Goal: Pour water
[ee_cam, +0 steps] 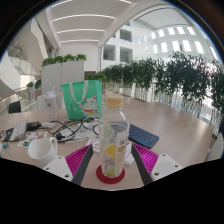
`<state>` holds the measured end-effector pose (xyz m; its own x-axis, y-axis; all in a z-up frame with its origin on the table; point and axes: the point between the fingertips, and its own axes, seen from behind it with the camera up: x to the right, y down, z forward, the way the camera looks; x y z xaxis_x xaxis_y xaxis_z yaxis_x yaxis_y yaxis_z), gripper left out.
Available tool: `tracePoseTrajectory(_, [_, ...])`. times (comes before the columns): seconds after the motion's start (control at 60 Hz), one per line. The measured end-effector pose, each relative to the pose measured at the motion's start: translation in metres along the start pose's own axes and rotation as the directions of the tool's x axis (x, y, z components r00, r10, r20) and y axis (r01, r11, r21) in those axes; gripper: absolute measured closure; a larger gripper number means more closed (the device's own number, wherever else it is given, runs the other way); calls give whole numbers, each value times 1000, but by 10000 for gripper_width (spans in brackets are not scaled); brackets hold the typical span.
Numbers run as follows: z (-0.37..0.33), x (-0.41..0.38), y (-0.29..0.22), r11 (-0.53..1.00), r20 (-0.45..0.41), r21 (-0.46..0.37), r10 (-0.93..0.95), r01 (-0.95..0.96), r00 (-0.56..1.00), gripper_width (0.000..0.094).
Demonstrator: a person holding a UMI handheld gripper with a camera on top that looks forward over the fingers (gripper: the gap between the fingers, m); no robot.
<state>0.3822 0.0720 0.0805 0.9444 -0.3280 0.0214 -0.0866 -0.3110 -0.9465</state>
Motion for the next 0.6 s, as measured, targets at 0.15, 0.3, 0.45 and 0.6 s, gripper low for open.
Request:
tracePoseTrajectory(0.15, [-86, -23, -16, 1000, -2, -10, -11, 11, 1000, 92])
tracePoseTrajectory(0.3, [-198, -58, -49, 1000, -20, 5, -5, 5, 1000, 91])
tracePoseTrajectory(0.45, [-311, -94, -57, 1000, -53, 0, -5, 5, 999, 93])
tracePoseTrajectory(0.6, [-399, -124, -65, 1000, -75, 9, 17, -16, 997, 90])
